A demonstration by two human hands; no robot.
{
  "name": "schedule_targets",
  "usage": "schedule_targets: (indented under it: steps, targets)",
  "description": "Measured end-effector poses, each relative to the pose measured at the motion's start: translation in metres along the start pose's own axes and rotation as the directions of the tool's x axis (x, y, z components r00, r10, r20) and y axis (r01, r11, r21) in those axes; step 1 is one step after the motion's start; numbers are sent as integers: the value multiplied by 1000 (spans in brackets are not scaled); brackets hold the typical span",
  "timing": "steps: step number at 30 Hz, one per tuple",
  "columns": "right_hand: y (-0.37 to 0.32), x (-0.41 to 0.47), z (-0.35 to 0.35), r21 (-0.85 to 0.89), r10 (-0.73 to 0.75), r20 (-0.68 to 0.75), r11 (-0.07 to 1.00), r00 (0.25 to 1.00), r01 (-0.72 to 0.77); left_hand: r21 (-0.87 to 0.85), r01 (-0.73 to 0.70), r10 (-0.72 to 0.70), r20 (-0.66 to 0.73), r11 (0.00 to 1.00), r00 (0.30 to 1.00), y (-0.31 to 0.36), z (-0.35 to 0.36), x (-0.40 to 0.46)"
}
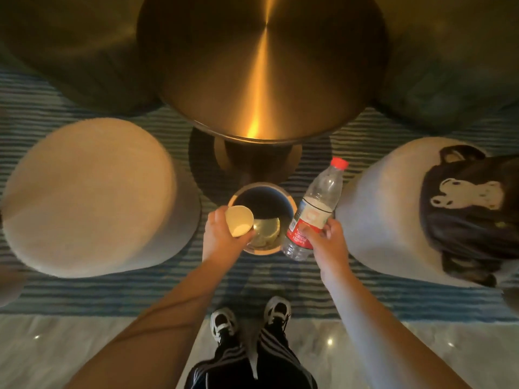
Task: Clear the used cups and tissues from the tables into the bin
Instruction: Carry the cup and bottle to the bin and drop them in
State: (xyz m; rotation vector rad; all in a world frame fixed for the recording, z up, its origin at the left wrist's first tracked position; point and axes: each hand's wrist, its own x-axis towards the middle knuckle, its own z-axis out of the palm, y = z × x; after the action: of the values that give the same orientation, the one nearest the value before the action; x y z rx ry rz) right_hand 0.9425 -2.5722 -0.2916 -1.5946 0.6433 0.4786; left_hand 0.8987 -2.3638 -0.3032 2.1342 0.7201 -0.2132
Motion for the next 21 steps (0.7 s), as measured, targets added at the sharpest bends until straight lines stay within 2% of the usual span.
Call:
schedule_targets:
  steps: [6,11,15,18,21]
  targets:
    - [81,117,15,-61,-60,39,996,997,63,28,83,-85,78,996,993,-76,104,84]
    - [125,176,33,-122,-111,74,985,991,120,68,-2,-5,107,998,994,-118,128,105]
    - [150,211,61,-321,-166,43,931,985,171,126,-152,145,64,980,987,-130,121,100]
    - [172,237,86,-501,-150,18,854,989,139,157,-237,236,25,959,971,-138,114,100]
    - [193,261,102,-654,-97,14,752,995,82,199,-250,262,-38,948,964,-147,112,100]
